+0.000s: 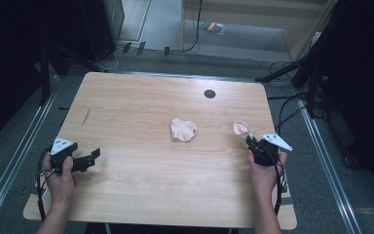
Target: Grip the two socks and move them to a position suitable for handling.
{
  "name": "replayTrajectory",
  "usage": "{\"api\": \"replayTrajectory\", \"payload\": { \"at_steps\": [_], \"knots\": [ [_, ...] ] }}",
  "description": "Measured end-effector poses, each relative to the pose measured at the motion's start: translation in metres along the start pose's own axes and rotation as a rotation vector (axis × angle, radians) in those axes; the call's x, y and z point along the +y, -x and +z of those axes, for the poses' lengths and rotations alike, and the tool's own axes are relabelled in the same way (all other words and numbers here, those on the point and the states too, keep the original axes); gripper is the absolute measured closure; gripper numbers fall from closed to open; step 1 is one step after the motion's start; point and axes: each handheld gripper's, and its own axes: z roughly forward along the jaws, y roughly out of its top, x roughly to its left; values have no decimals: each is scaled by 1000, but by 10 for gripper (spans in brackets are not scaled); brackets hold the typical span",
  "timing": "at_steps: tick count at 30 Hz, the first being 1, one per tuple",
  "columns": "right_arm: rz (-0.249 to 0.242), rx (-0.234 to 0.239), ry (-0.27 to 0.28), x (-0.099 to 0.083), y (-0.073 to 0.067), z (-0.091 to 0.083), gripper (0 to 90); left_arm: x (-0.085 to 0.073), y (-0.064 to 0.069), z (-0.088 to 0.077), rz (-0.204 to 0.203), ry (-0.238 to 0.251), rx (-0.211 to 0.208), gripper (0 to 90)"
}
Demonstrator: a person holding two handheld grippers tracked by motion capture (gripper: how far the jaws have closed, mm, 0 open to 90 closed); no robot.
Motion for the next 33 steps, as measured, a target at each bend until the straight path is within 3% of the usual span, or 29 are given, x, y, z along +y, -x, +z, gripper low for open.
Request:
{"api": "replayTrajectory", "payload": {
  "at_steps": [4,8,13,15,22,33],
  "knots": [
    [6,23,21,5,-4,-13,843,3,5,-5,-12,28,-27,77],
    [5,37,31,9,-11,-19,843,3,13,-6,17,23,-31,77],
    [-18,64,35,9,-29,-27,842,5,25,-8,43,27,-67,77],
    [-31,80,32,6,-44,-32,842,5,31,-8,49,32,-79,77],
    [-59,134,21,2,-74,-37,842,6,57,-11,83,56,-138,77],
    [-127,233,-37,-14,-126,-36,841,4,95,-7,151,41,-224,77]
  ]
}}
